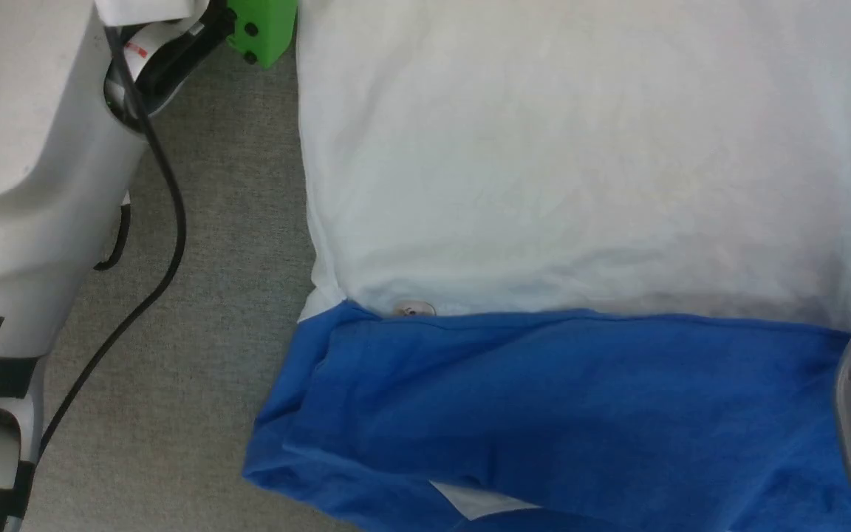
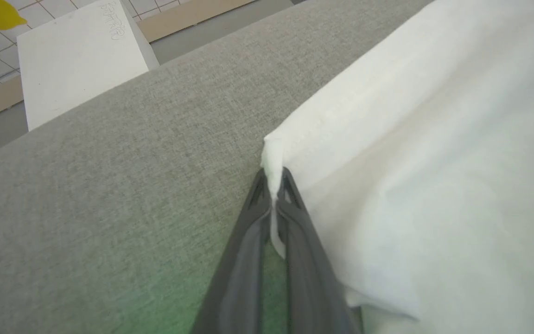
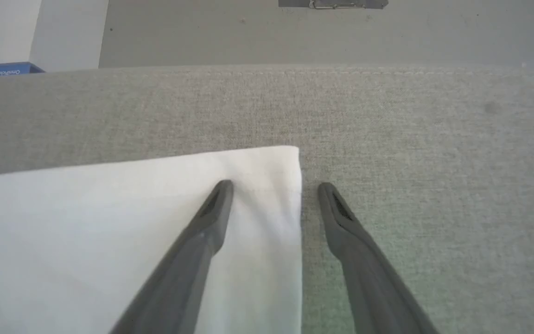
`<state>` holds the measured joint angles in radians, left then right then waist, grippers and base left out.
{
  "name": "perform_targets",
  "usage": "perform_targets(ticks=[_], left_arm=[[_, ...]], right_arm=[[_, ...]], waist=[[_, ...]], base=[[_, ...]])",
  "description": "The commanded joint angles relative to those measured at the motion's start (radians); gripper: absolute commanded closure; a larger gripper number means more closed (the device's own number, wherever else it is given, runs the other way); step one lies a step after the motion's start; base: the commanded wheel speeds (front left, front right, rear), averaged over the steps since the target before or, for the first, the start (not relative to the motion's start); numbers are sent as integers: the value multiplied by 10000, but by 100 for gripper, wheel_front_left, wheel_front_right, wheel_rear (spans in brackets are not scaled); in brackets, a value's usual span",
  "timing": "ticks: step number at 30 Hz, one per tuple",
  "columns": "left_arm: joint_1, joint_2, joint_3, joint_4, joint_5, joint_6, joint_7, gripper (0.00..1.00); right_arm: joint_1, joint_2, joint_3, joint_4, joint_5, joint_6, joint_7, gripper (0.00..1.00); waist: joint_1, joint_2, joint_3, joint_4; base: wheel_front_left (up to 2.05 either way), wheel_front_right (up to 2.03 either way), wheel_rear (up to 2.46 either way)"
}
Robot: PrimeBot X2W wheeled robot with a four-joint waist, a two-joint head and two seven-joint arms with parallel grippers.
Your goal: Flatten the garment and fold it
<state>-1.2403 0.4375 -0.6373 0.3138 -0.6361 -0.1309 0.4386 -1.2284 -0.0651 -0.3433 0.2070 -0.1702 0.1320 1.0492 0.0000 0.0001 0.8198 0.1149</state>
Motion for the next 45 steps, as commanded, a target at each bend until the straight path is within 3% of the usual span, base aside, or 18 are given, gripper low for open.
perform_targets(ticks=[1,7,21,27,34,39,45], left_arm=[[7,105,-157,256,-81,4,1,100],[-194,196,-207,658,-217,3,-543,100],[-582,361,800,1648,206,537,-3743,100],[124,687,862,1327,184,474,-4491,100],[2166,1396,648,-136,196,548,-5086,100],[4159,1955,524,-1792,208,1122,-5390,100],[6808,2426,351,-3916,338,2361,-5800,100]], right_arm=[[-74,25,-44,104,-104,-13,-91,100],[-169,54,-109,126,-97,-13,-539,100],[-128,-473,49,-13,1195,-13,-1857,100],[835,-796,303,-729,2394,-13,-2081,100],[3168,-998,377,-2422,3859,-13,-1695,100],[5116,-799,267,-3589,4672,-13,-1442,100],[7826,-273,-98,-4779,5460,-13,-1377,100]], waist=[[0,-1,226,184],[0,-1,102,78],[0,-1,-1085,-416],[0,-1,-1818,-460],[0,-1,-3062,-595],[0,-1,-3970,-685],[0,-1,-4951,-666]], base=[[0,0,0],[0,0,0],[0,0,0],[0,0,0],[0,0,0],[0,0,0],[0,0,0]])
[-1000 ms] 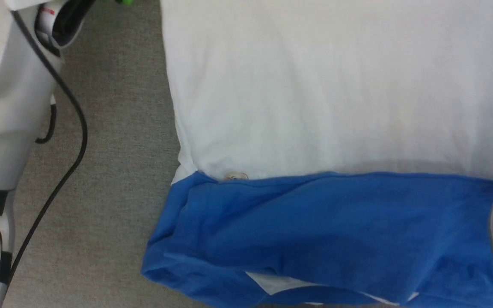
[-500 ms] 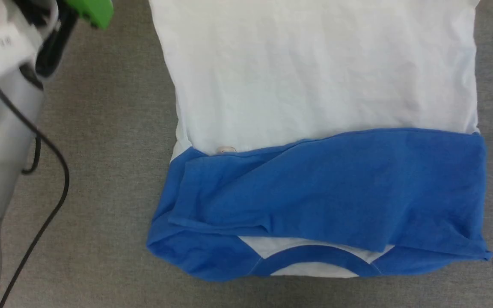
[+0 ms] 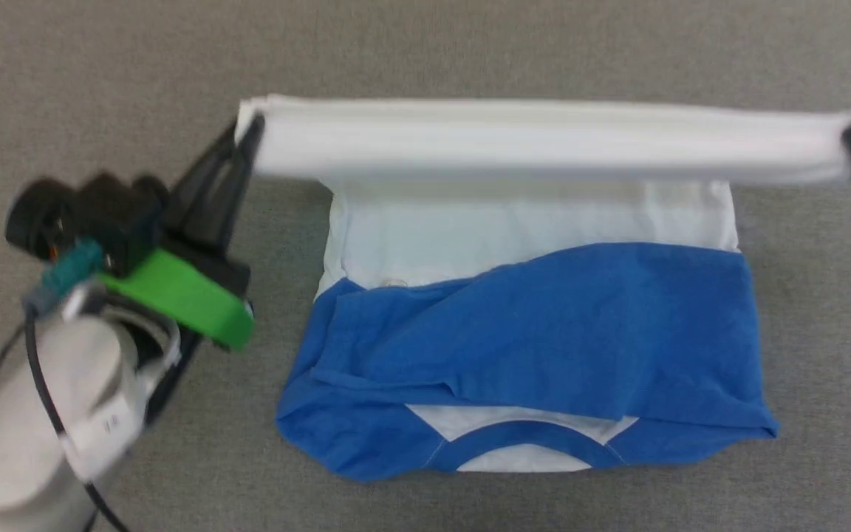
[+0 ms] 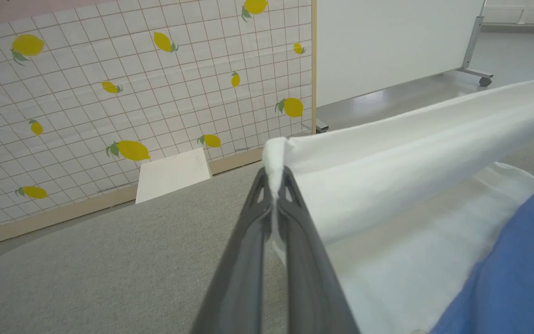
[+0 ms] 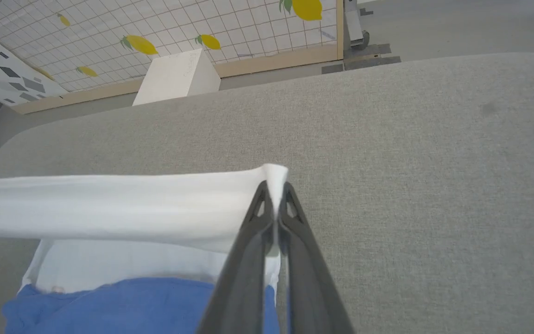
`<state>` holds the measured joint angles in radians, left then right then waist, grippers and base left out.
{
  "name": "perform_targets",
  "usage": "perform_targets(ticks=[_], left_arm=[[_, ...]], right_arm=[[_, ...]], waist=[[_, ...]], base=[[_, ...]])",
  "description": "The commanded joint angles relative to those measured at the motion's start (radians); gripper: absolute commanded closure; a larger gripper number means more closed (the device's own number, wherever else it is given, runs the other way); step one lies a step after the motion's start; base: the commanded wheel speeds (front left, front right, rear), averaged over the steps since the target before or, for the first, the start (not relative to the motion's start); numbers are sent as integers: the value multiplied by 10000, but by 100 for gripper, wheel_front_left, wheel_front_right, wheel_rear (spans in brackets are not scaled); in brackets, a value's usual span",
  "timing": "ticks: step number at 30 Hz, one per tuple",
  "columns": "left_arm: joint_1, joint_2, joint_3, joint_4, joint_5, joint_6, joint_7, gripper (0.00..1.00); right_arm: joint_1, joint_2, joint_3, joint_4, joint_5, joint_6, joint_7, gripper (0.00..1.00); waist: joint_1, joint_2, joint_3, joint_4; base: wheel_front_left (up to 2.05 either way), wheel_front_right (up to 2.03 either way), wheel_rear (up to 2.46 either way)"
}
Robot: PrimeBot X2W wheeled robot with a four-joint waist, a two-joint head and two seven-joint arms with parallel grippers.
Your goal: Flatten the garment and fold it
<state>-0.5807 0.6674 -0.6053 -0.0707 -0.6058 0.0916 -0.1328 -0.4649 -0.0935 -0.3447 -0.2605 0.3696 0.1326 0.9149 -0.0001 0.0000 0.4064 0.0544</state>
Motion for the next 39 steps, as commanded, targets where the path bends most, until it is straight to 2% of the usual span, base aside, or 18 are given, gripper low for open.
perform_targets(ticks=[1,4,10,15,19,24,28,29,30,31,32,35,39], left_arm=[[553,196,-18,-322,101,301,-153,100],[1672,402,-303,-996,416,797,-380,100],[3484,278,-657,-1511,466,1650,-768,100],[4554,54,-650,-1562,250,1988,-1072,100],[5094,16,-817,-1332,491,1924,-1202,100],[5446,-219,-1451,-605,881,1356,-1258,100],[5547,-343,-1712,249,1161,1065,-1276,100],[5549,-373,-1728,422,1231,1030,-1279,93],[5539,-394,-1771,616,1354,973,-1282,62],[5540,-445,-1760,724,1414,946,-1283,28],[5571,-540,-1673,806,1439,942,-1285,0],[5798,-759,-1291,849,1429,963,-1286,0],[6478,-1405,117,315,916,1082,-1288,0]], right_arm=[[559,73,-123,-260,149,-19,-81,100],[1796,266,-245,-669,500,-19,-329,100],[3622,418,-271,-778,1142,-19,-1074,100],[4819,428,-412,-422,2020,-19,-1932,100],[5694,430,-227,-13,2415,-19,-2679,100],[6481,431,281,551,2245,-19,-3399,100],[6787,431,747,911,2105,-19,-3803,100],[6828,431,831,968,2077,-19,-3861,100],[6876,431,893,1026,2060,-19,-3927,71],[6915,431,937,1051,2041,-19,-3967,35],[6974,431,993,1071,2033,-19,-3985,0],[7144,432,1030,970,2013,-19,-3917,0],[7359,432,933,238,2158,-19,-3562,0]], waist=[[1,0,-925,-60],[1,0,-1227,-72],[1,0,-1548,-189],[1,0,-1721,-141],[1,0,-1844,-108],[1,0,-2040,-26],[1,0,-2174,5],[1,0,-2206,13],[1,0,-2250,29],[1,0,-2286,50],[1,0,-2346,74],[1,0,-2494,116],[1,0,-2695,139]], base=[[0,0,0],[0,0,0],[0,0,0],[0,0,0],[0,0,0],[0,0,0],[0,0,0],[0,0,0],[0,0,0],[0,0,0],[0,0,0],[0,0,0],[0,0,0]])
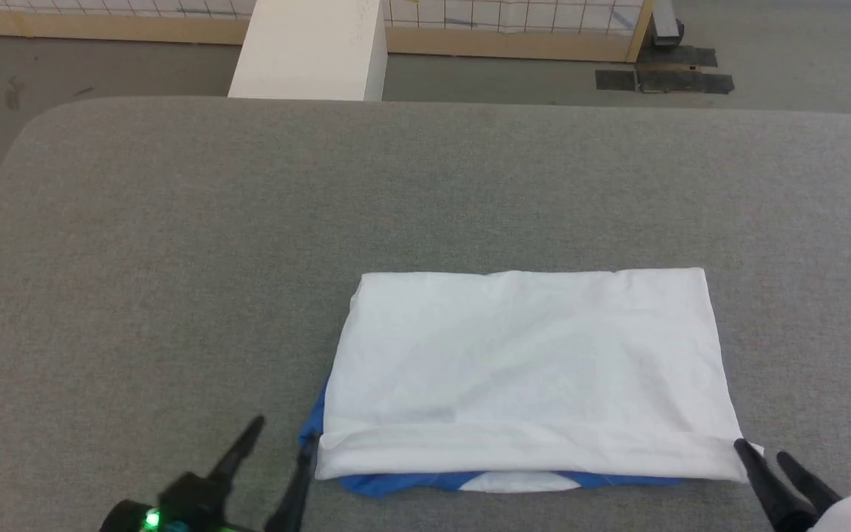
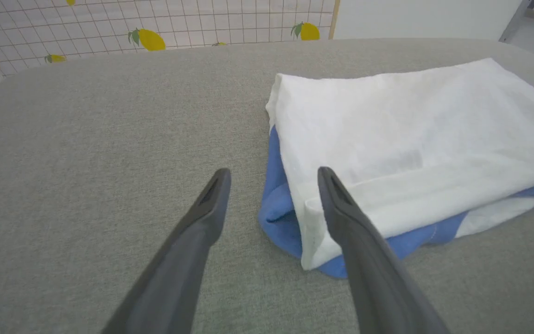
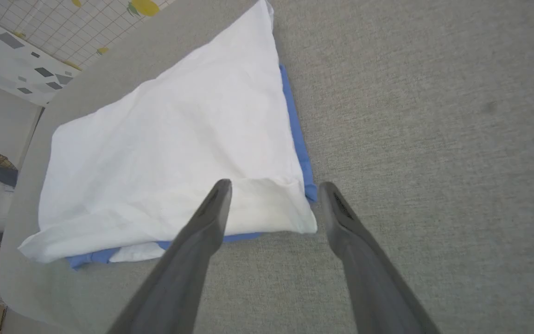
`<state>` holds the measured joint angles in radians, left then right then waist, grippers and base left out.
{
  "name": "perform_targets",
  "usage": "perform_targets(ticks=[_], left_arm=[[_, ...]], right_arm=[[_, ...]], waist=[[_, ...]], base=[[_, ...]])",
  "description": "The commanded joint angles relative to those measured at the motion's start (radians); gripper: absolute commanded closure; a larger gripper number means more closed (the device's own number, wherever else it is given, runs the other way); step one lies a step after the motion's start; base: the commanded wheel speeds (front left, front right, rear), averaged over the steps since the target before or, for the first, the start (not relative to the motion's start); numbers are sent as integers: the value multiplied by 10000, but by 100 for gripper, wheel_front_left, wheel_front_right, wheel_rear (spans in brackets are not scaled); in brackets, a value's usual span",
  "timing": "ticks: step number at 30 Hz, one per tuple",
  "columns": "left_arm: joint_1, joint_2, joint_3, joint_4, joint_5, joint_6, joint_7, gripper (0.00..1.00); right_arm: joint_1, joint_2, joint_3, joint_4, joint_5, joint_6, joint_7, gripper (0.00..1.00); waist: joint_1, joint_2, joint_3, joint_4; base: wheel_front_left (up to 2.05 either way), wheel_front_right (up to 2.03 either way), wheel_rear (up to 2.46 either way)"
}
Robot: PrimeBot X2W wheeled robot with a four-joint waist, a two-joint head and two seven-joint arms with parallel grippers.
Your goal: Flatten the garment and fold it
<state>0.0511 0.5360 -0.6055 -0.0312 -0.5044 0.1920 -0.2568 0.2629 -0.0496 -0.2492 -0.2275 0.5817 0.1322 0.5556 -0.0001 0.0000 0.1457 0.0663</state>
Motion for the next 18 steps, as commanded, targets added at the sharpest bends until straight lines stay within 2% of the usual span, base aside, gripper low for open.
perform_targets(ticks=[1,5,8,14,18], left_arm=[[338,-298,554,-262,-213,120,-47,0],[1034,-1217,2398,-1102,-181,76,-48,0],[1306,-1773,3371,-1658,593,198,-48,0],[1316,-2433,4063,-2332,1854,309,-48,0],[1122,-2586,4149,-2530,2317,197,-48,0]], right_arm=[[105,-7,-88,-307,84,-15,123,0],[-85,-7,-436,-1177,-4,-15,467,0],[-562,-7,-648,-1352,-543,-15,702,0],[-1785,-7,-588,-552,-1727,-15,1229,0],[-2444,-37,-406,263,-2249,-15,1435,0]], waist=[[1,0,-127,18],[1,0,-223,-3],[1,0,-201,-24],[1,0,254,75],[1,0,733,309]], base=[[0,0,0],[0,0,0],[0,0,0],[0,0,0],[0,0,0]])
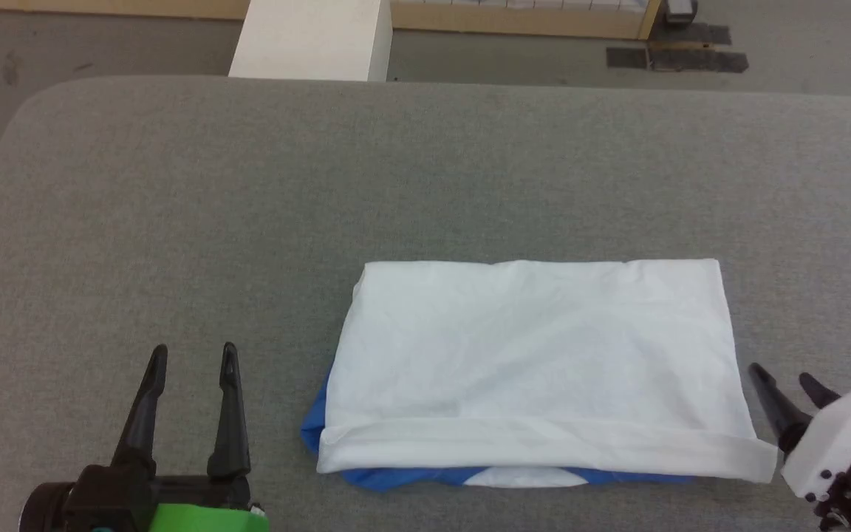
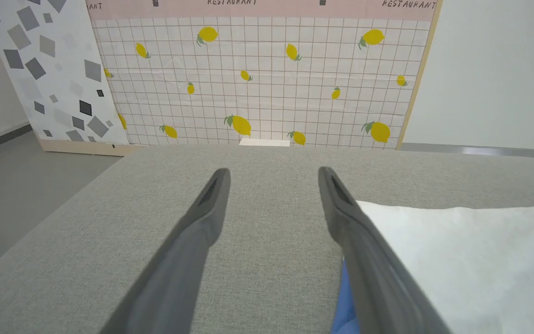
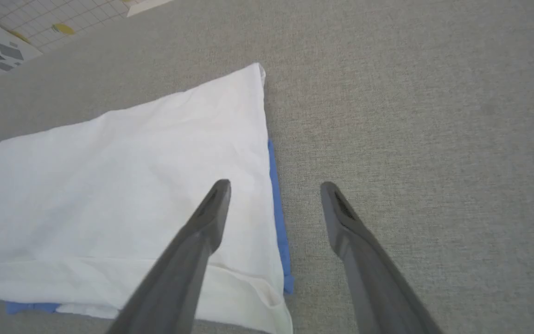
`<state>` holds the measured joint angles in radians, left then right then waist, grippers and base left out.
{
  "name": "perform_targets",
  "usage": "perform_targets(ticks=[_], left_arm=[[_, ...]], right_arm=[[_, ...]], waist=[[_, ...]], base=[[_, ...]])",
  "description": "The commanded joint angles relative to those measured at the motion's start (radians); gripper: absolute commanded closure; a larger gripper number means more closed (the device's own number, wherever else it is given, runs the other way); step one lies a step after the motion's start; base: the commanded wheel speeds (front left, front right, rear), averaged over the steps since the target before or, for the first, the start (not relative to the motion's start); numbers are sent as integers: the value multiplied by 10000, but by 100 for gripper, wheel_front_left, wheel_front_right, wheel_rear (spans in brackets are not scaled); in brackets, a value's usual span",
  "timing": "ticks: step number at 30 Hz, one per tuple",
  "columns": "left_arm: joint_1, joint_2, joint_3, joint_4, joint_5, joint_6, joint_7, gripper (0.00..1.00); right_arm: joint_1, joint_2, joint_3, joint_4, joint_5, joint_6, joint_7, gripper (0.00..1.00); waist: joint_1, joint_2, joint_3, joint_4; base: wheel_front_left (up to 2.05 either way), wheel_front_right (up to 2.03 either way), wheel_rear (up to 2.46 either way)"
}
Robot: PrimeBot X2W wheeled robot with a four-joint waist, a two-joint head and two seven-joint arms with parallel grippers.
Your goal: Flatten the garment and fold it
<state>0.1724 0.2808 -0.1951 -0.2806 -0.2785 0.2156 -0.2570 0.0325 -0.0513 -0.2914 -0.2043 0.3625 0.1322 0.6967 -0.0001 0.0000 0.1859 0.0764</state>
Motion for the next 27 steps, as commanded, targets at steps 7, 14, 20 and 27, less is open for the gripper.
perform_targets(ticks=[7,14,20,27], left_arm=[[-415,-160,114,27,432,-223,-47,0],[-606,-301,9,351,420,-540,-47,0],[-659,-327,138,556,416,-635,-47,0],[-485,-301,269,717,346,-718,-47,0]], right_arm=[[-754,-244,355,1345,-388,-15,-37,0],[-849,-297,825,2251,-22,-15,17,100],[-944,-254,1151,2506,308,-15,-22,100],[-1267,-442,-306,2534,114,-15,-331,100]], waist=[[1,0,895,634],[1,0,1092,928],[1,0,948,832],[1,0,403,353]], base=[[0,0,0],[0,0,0],[0,0,0],[0,0,0]])
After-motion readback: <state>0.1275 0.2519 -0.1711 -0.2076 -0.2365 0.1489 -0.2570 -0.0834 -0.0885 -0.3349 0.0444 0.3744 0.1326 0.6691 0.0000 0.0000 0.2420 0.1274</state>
